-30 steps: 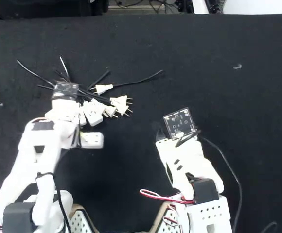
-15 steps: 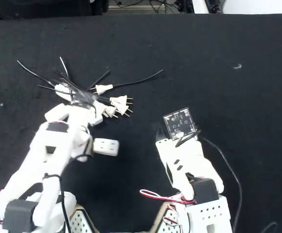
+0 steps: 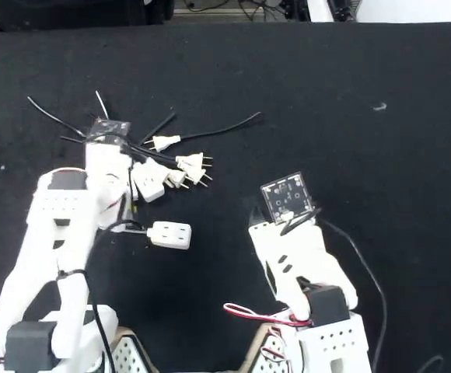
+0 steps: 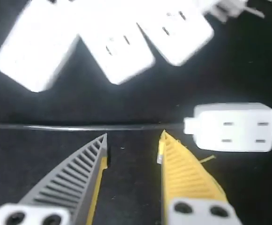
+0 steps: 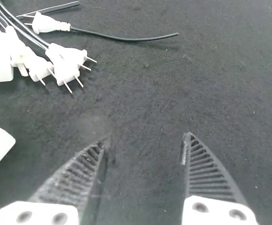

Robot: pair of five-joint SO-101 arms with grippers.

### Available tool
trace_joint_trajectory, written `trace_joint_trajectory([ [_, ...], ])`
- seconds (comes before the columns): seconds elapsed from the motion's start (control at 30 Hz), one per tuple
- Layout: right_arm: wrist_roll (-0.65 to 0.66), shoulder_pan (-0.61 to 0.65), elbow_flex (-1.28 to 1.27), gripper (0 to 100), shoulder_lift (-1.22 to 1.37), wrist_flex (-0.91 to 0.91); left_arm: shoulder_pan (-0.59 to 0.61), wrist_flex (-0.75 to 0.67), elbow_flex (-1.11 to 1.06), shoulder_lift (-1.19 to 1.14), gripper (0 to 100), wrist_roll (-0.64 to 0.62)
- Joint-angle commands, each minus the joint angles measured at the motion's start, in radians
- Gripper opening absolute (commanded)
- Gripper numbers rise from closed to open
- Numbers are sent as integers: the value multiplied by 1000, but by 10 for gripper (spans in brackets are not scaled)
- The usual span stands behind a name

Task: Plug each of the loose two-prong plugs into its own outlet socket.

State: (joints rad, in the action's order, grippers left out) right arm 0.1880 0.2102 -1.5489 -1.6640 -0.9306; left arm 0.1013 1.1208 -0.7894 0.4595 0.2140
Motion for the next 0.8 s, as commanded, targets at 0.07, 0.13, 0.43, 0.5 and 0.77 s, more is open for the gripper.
trace_joint_trajectory([
  [0.07, -8, 12, 16, 229, -12, -21, 84, -8, -44, 15, 180, 5],
  [0.13, -8, 12, 87, 229, -12, -51, 101, -71, -119, 51, 180, 6],
  [0.43, -2, 112, 358, 229, 88, -43, 127, -272, -458, 410, 180, -97],
  [0.5, -9, 169, 383, 229, 186, 18, 127, -273, -493, 482, 180, -129],
  [0.77, -141, 391, 479, 229, 682, 356, 127, -373, -659, 674, 180, -176],
])
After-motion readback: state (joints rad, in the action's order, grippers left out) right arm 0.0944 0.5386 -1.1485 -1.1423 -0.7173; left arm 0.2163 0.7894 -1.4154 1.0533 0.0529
